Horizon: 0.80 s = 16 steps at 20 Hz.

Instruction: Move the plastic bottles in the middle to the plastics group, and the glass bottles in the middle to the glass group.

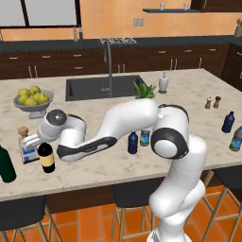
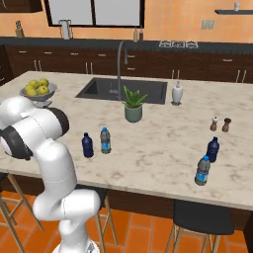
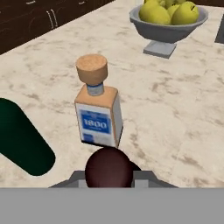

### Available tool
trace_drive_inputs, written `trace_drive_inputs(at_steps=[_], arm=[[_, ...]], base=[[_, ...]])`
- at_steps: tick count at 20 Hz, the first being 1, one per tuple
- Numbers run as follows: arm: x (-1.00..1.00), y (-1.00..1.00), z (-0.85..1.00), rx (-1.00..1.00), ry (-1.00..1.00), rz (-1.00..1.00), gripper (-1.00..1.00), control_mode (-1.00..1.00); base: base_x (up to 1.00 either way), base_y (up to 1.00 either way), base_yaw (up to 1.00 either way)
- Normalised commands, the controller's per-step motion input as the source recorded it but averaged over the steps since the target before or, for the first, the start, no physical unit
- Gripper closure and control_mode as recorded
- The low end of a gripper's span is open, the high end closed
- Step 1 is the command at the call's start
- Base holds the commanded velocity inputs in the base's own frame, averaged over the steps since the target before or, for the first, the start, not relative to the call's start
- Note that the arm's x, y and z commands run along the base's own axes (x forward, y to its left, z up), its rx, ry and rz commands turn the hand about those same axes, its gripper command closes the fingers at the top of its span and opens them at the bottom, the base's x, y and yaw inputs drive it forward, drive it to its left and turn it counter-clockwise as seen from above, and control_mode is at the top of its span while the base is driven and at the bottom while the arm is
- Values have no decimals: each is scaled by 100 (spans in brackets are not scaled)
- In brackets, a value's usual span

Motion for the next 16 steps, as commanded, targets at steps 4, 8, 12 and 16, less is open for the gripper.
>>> trace_drive_inputs(at_steps=[4,8,12,16], arm=[[12,0,-60,12,13,0,100,-100],[22,0,-52,6,17,0,-100,-100],[3,-16,-25,0,11,0,-100,-100],[-14,-14,-5,0,1,0,-100,-100]], base=[[0,0,0],[0,0,0],[0,0,0],[0,0,0]])
